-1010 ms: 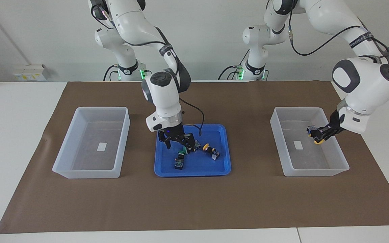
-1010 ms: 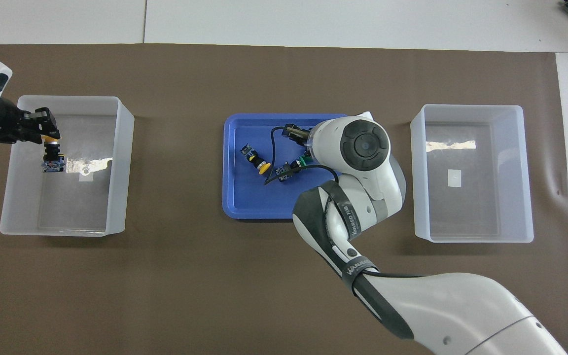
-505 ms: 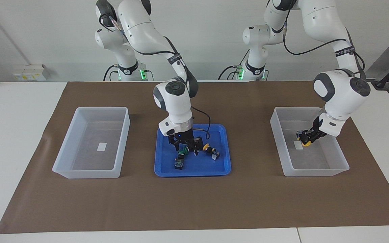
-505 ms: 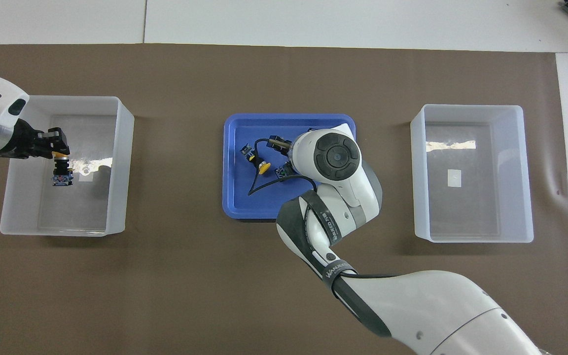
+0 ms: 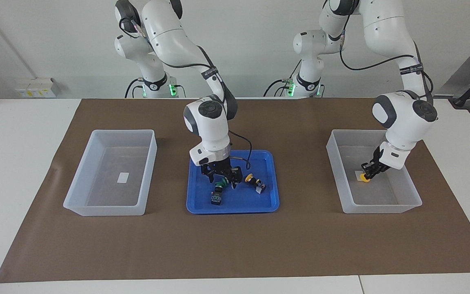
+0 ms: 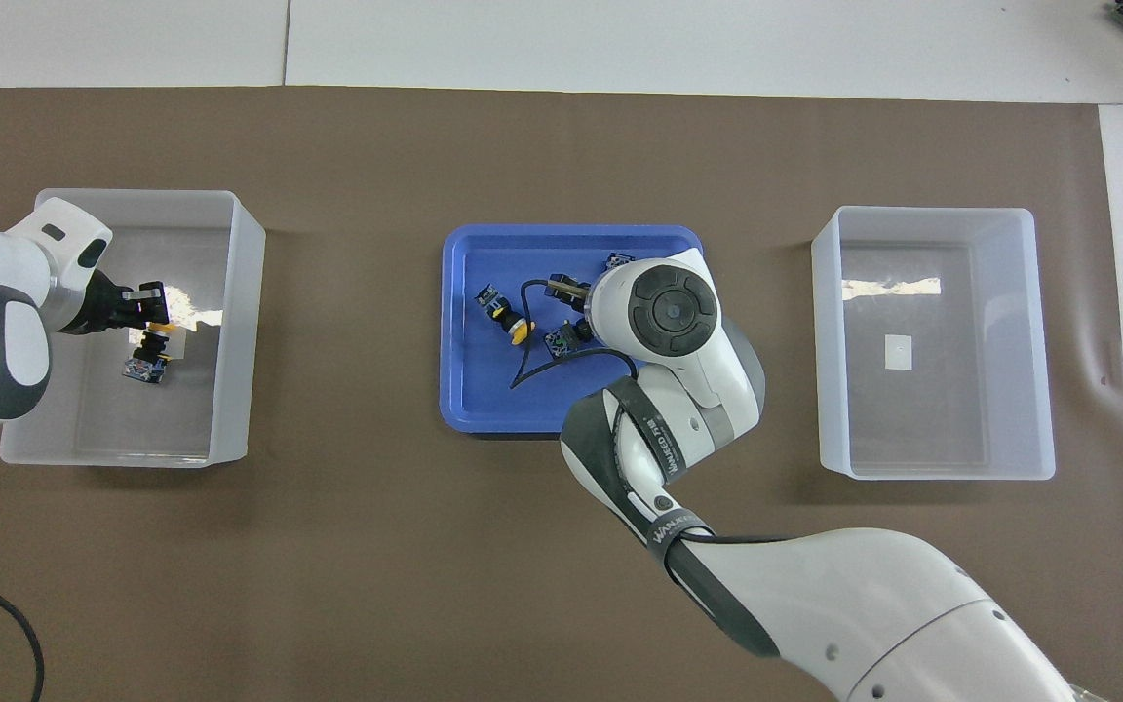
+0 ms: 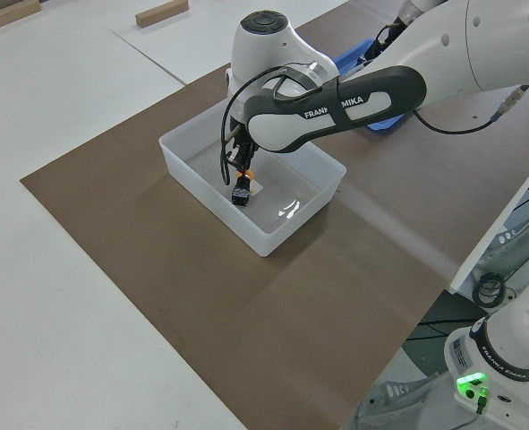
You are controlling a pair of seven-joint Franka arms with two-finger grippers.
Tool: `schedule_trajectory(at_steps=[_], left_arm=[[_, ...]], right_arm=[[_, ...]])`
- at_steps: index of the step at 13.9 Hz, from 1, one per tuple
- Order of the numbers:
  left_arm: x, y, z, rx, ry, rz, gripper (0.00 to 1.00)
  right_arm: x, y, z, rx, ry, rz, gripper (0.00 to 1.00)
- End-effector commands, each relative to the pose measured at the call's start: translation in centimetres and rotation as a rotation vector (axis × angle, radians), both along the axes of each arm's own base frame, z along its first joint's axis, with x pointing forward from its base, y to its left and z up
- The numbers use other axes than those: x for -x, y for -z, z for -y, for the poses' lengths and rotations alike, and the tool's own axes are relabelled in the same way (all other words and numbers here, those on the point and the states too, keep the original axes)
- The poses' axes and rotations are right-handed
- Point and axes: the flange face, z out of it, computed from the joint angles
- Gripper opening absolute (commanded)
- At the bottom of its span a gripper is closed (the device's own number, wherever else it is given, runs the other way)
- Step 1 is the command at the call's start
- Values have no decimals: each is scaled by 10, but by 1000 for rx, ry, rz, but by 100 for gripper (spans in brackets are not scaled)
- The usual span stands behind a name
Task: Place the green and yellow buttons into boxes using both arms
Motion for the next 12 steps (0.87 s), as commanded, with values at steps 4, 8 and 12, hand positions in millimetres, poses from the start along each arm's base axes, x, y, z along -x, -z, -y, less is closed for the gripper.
schedule_trajectory(at_steps=[4, 8, 12], left_arm=[[-25, -40, 9, -20, 48, -71, 72], [-44, -102, 32, -17, 84, -115, 75], [-43, -116, 73, -8, 97, -143, 78]], right_arm=[[-2, 0, 14, 15, -24, -7, 0], [-12, -31, 28, -2, 6, 5, 0], [-4, -109, 46, -32, 41, 10, 0]])
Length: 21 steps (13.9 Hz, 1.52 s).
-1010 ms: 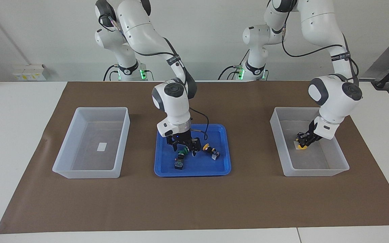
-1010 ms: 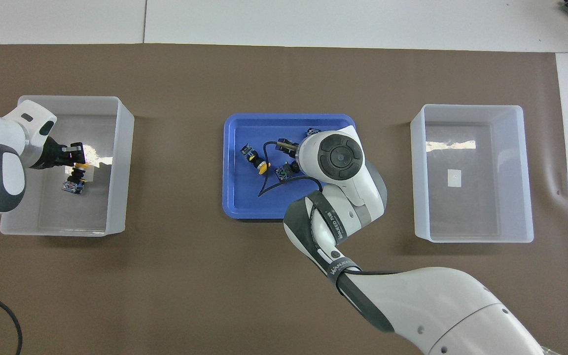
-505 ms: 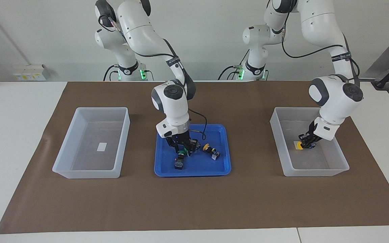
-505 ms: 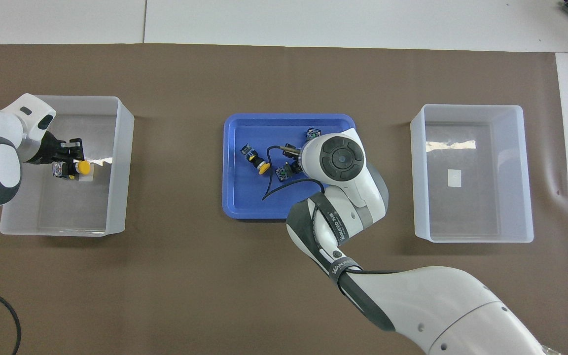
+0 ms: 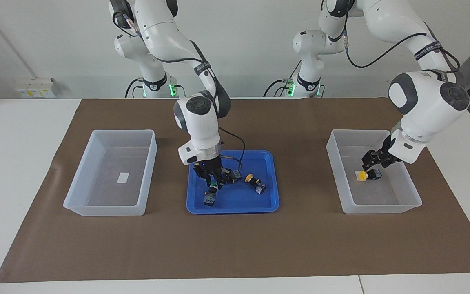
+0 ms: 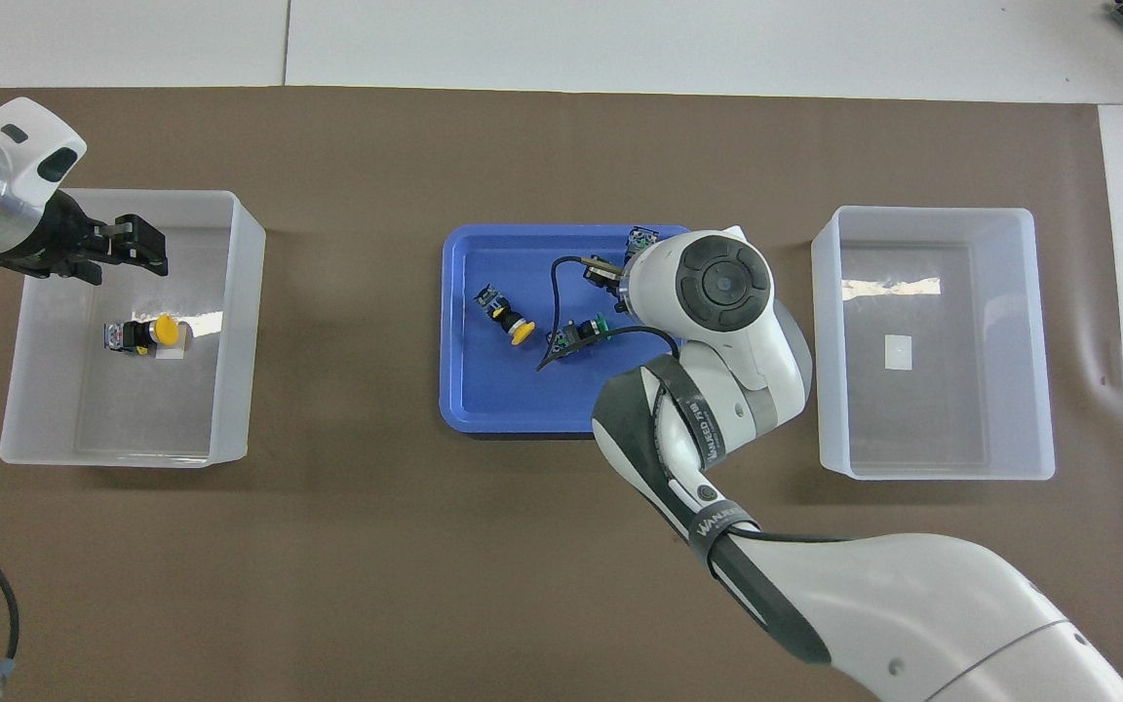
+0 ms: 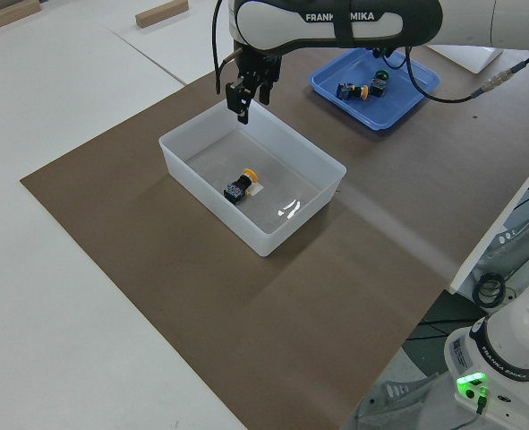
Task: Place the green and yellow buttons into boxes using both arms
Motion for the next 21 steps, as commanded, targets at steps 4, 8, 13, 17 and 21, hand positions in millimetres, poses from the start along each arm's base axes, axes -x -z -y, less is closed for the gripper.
schedule_trajectory(at_steps=[4, 8, 13, 17, 21], left_arm=[[-3, -1, 90, -26, -106, -8, 79], [5, -2, 170, -11, -247, 45, 100], [39, 19, 265, 30, -520, 82, 100], [62, 64, 316, 62, -678, 98, 100], [72, 99, 336, 98, -726, 124, 100]], right_arm=[[19, -101, 72, 36, -93, -58, 0], [11, -123, 197, 109, -288, -127, 0], [35, -72, 340, 127, -435, -206, 0], [60, -6, 367, 139, -453, -185, 0], [61, 26, 358, 141, -460, -185, 9]])
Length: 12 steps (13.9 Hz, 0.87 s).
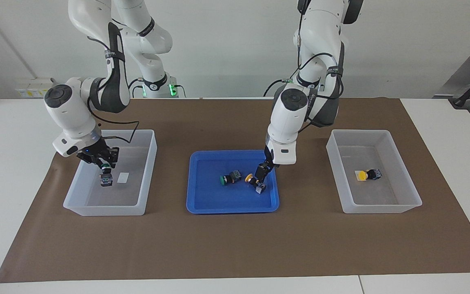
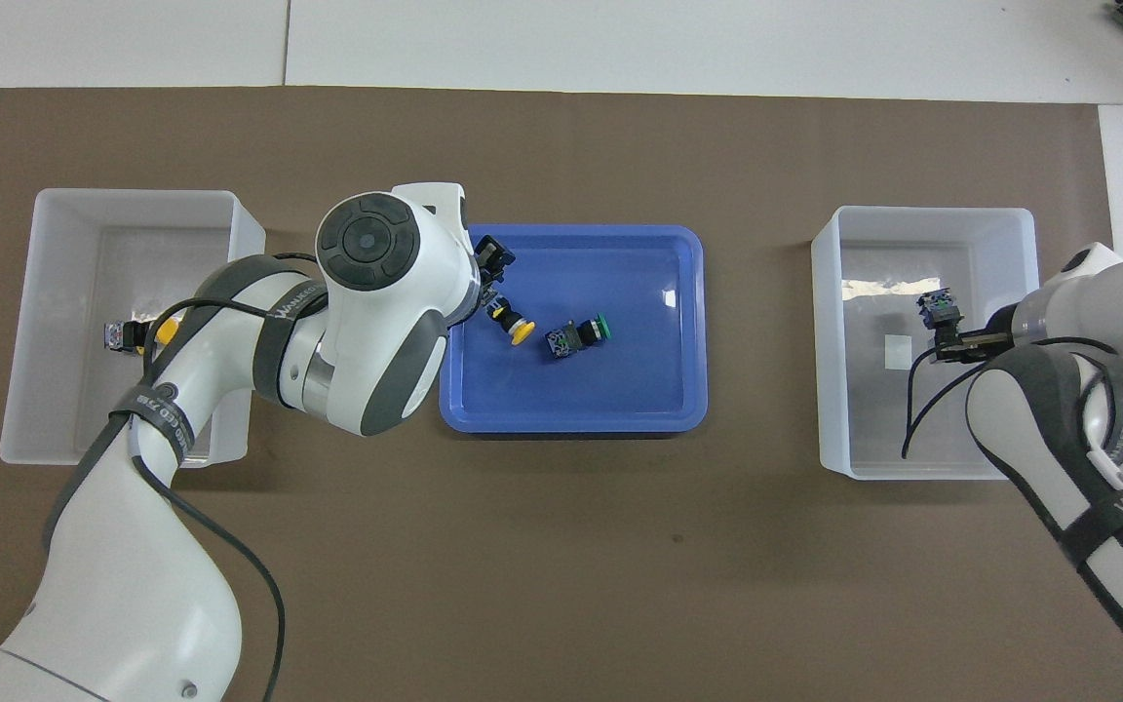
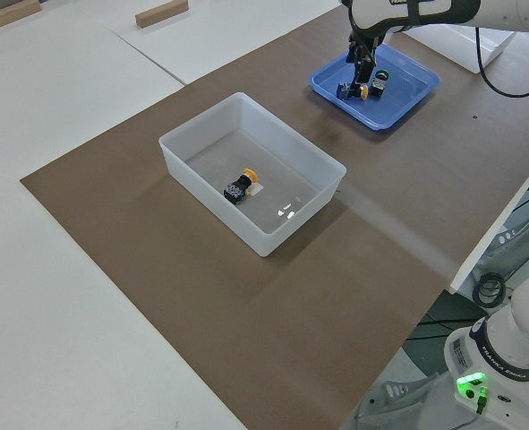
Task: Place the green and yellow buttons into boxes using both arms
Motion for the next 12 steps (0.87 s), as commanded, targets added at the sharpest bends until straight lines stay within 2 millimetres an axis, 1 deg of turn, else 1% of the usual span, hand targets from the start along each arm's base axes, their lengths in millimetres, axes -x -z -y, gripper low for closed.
schedule_trajectory(at_steps=[1, 2, 3, 4, 5, 6, 7, 10, 12], left_arm=[[6, 14, 5, 21, -41, 37, 100], [6, 23, 8, 19, -37, 35, 100], [5, 24, 9, 23, -37, 43, 100], [3, 28, 10, 30, -36, 57, 100], [4, 39, 15, 30, -32, 60, 100], [5, 42, 19, 37, -40, 67, 100], [6, 44, 20, 38, -42, 68, 100], [7, 48, 18, 37, -43, 67, 100], [11, 53, 19, 41, -40, 75, 100]], right_arm=[[5, 12, -2, -15, 2, 0, 27], [4, 12, -2, -14, 2, 9, 52], [3, 12, -2, -13, 2, 16, 66], [3, 12, -6, -13, -4, 16, 77], [1, 13, -19, -14, -12, 15, 87], [0, 11, -23, -15, 23, 15, 100], [-3, 6, -26, -16, 37, 27, 100], [-19, -32, -45, -19, 70, 94, 100], [-18, -58, -57, -26, 105, 138, 100]])
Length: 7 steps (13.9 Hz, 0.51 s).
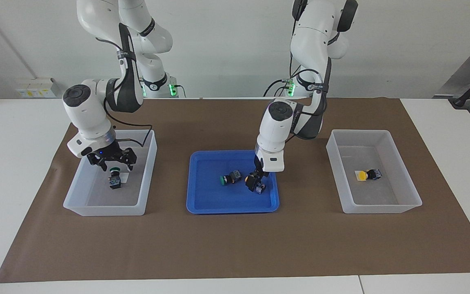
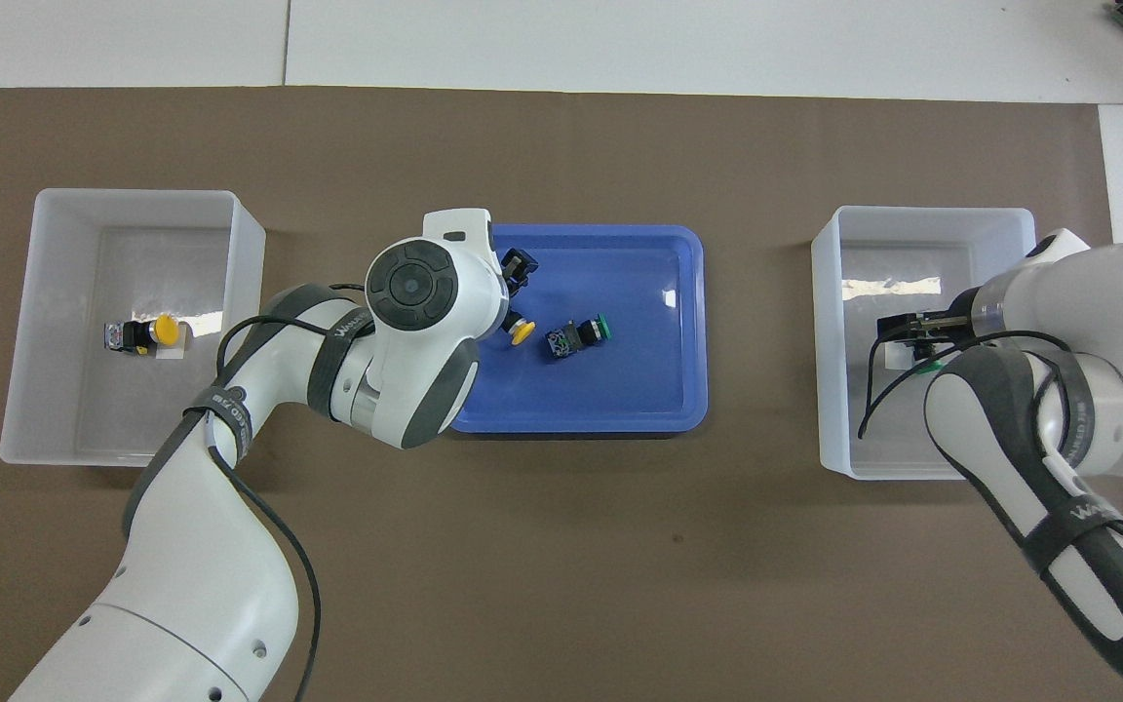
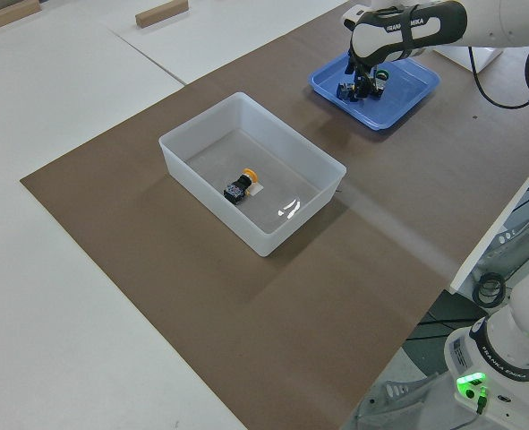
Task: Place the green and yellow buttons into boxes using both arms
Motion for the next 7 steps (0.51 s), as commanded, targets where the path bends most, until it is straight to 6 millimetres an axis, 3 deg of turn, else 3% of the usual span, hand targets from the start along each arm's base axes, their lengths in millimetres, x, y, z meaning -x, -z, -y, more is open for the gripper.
schedule_trajectory(at_steps=[1, 4, 7], left_arm=[[9, 8, 1, 7, -8, 20, 100], [12, 10, 3, 10, -9, 24, 80], [13, 10, 5, 18, -20, 31, 51]], right_arm=[[5, -42, -9, -24, 48, 55, 100], [6, -102, -8, -27, 57, 19, 100], [16, -171, -4, -19, 82, -51, 100]])
